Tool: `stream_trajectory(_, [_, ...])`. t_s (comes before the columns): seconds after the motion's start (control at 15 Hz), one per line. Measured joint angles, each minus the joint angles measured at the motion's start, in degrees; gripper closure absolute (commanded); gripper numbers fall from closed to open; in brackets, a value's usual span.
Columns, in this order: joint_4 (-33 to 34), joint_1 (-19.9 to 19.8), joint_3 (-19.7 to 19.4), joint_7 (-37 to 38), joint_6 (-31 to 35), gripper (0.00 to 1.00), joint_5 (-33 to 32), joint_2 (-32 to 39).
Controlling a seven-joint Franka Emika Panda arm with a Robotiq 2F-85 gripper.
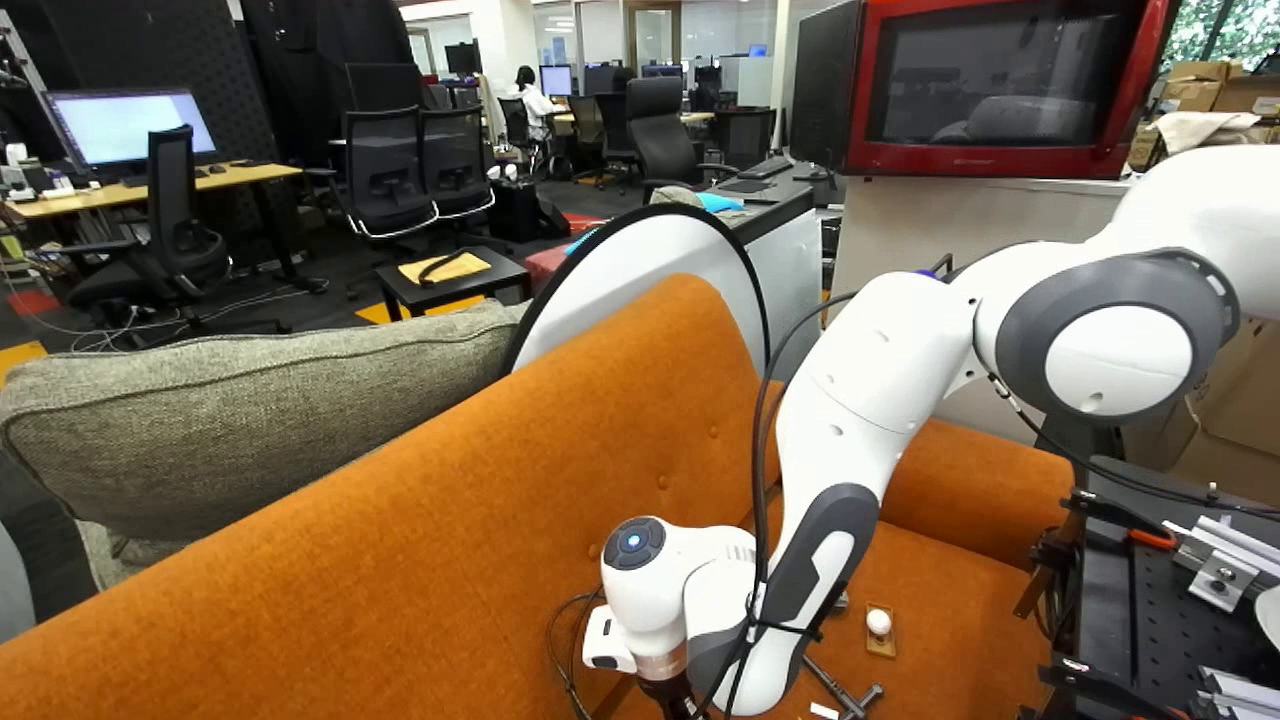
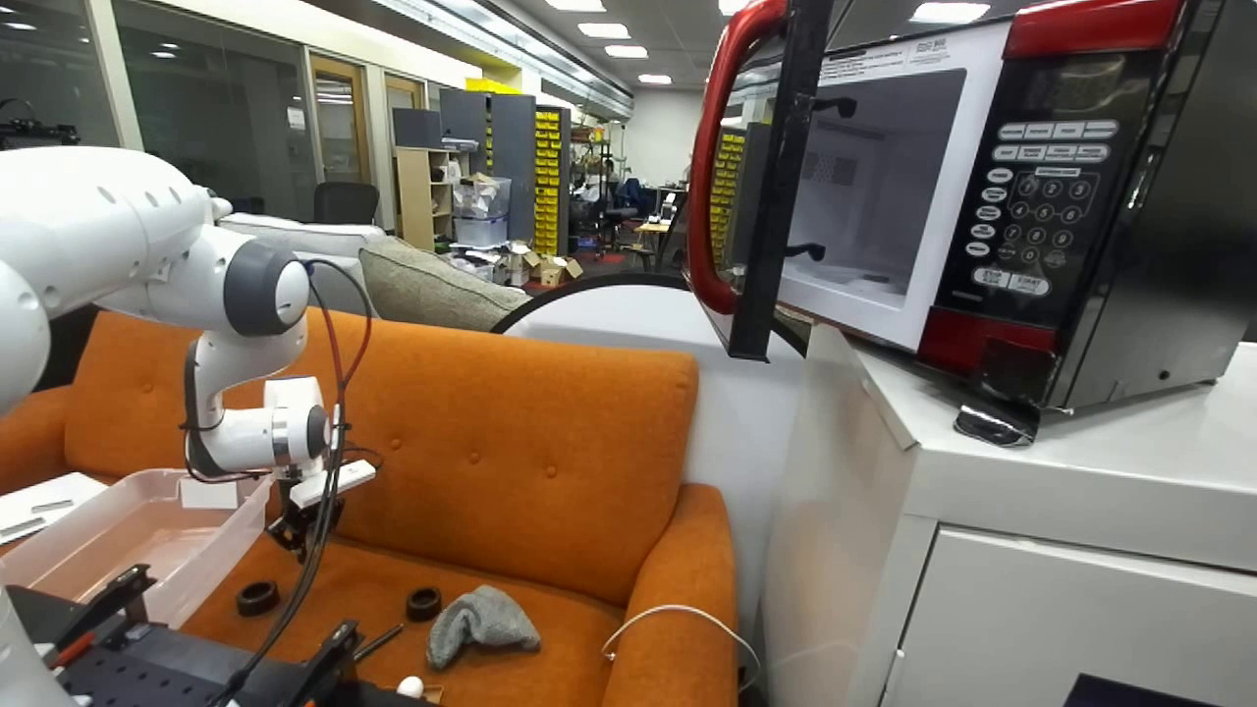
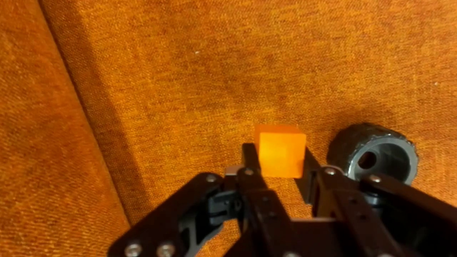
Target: Pick the orange cube and move it up on the couch
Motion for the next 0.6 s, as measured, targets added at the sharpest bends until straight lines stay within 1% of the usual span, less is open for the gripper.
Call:
stream_trajectory(0.13, [1.5, 0.6, 0.0, -1.3, -0.8, 0.93, 0.0, 1.3])
stream_trajectory(0.27, [1.5, 0.7, 0.0, -2.2, -1.0, 0.93, 0.0, 1.4])
stream_trajectory(0.33, [1.5, 0.7, 0.0, -2.6, -1.1, 0.46, 0.0, 1.4])
stream_trajectory(0.4, [1.5, 0.7, -0.1, -2.9, -1.1, 0.45, 0.0, 1.4])
stream_trajectory(0.53, [1.5, 0.7, -0.1, -3.0, -1.2, 0.33, 0.0, 1.4])
stream_trajectory(0.6, [1.5, 0.7, -0.1, -3.1, -1.2, 0.25, 0.0, 1.4])
